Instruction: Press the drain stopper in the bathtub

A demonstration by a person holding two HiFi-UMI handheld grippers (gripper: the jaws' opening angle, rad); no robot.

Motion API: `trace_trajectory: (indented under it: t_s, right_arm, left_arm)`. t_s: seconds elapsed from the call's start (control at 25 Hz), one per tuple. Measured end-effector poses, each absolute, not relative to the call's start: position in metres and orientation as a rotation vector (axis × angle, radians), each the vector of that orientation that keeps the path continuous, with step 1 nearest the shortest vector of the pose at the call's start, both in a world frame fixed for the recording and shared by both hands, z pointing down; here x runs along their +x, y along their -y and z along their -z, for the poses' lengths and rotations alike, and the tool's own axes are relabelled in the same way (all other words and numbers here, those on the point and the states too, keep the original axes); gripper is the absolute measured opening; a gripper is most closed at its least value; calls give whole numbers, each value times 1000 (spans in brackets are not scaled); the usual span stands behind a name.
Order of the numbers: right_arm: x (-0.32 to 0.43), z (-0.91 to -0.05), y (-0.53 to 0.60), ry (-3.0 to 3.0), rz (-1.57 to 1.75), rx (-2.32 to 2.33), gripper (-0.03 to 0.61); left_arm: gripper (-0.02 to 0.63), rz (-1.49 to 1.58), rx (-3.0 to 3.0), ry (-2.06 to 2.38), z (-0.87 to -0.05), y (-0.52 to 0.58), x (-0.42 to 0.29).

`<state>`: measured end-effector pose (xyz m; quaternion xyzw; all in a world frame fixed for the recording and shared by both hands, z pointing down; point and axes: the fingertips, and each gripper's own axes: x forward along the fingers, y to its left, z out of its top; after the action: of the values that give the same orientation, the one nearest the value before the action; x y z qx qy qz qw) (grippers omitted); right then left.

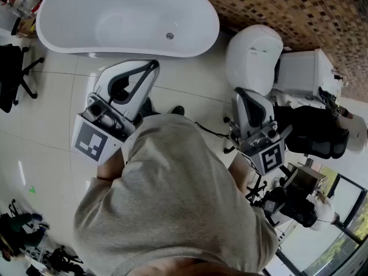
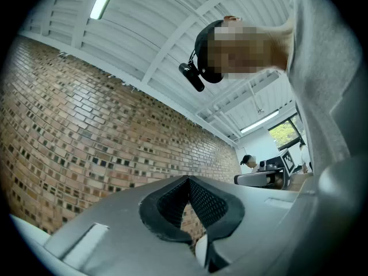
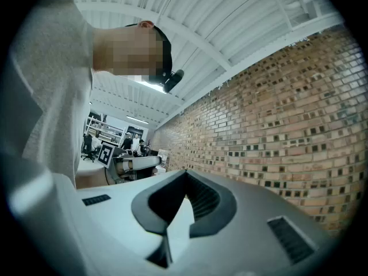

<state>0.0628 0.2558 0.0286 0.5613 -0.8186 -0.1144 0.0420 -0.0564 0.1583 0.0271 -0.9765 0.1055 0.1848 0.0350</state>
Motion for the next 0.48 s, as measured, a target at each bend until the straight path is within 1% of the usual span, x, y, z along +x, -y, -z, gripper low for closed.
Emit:
trace_trajectory:
  t_s: [0.24, 0.48]
  right_arm:
    - [67, -35, -236, 2435, 340, 1759, 3]
    - [77, -56, -213, 2412, 242, 1755, 3]
  left_arm:
    - [-8, -552, -3022, -368, -37, -131, -70]
    - [-8, -512, -3062, -494, -56, -94, -79]
